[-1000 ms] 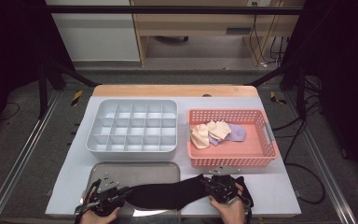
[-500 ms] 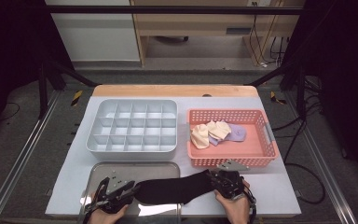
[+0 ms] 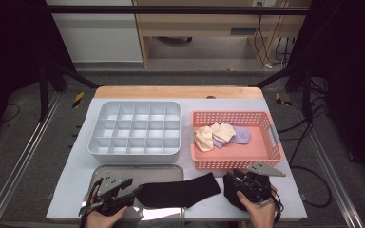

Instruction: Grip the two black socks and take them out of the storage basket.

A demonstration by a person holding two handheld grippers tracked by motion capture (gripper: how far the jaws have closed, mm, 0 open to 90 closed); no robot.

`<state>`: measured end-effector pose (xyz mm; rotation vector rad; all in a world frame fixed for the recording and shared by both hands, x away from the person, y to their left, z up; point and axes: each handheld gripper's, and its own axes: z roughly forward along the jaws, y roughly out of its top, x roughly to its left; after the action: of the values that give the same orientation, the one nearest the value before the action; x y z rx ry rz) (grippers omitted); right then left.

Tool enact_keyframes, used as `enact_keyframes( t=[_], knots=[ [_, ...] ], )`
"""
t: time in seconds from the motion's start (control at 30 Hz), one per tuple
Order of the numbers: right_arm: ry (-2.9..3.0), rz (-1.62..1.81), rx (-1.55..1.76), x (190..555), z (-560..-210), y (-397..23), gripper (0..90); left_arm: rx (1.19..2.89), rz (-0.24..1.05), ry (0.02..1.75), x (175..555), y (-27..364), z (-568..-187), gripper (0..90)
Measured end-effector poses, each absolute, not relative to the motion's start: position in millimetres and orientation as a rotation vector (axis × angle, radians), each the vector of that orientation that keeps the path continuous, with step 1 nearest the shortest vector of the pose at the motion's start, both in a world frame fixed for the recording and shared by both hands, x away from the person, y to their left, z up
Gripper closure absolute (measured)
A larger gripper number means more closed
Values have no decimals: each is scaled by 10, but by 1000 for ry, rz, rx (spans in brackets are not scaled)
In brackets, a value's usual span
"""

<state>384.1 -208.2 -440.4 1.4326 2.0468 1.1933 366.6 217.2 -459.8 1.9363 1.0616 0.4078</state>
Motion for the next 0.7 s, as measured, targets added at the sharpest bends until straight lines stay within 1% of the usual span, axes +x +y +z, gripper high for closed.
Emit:
enact_keyframes(
  t=[0.17, 0.3, 0.37, 0.4, 0.47, 0.57, 0.6, 0.63, 0.7],
  knots=[
    [2037, 1168, 1450, 3798, -4421, -2206, 641, 1923, 411, 1060, 3671, 2163, -4577, 492],
    [2044, 1133, 1484, 3779, -4510, -2271, 573, 1923, 412, 1074, 3691, 2177, -4591, 508],
    [2065, 1113, 1504, 3788, -4554, -2277, 574, 1923, 409, 1078, 3698, 2188, -4601, 513],
    [2077, 1101, 1511, 3795, -4576, -2281, 590, 1922, 409, 1081, 3702, 2195, -4607, 520],
    [2089, 1090, 1535, 3794, -4590, -2282, 664, 1920, 405, 1092, 3713, 2211, -4621, 525],
    [2107, 1075, 1539, 3790, -4582, -2291, 823, 1922, 403, 1096, 3720, 2228, -4632, 534],
    [2116, 1069, 1542, 3789, -4579, -2295, 857, 1923, 402, 1096, 3720, 2228, -4635, 537],
    [2116, 1059, 1546, 3789, -4576, -2301, 884, 1925, 400, 1097, 3720, 2226, -4638, 538],
    [2104, 1067, 1547, 3779, -4559, -2304, 883, 1926, 401, 1097, 3720, 2223, -4643, 541]
  ],
)
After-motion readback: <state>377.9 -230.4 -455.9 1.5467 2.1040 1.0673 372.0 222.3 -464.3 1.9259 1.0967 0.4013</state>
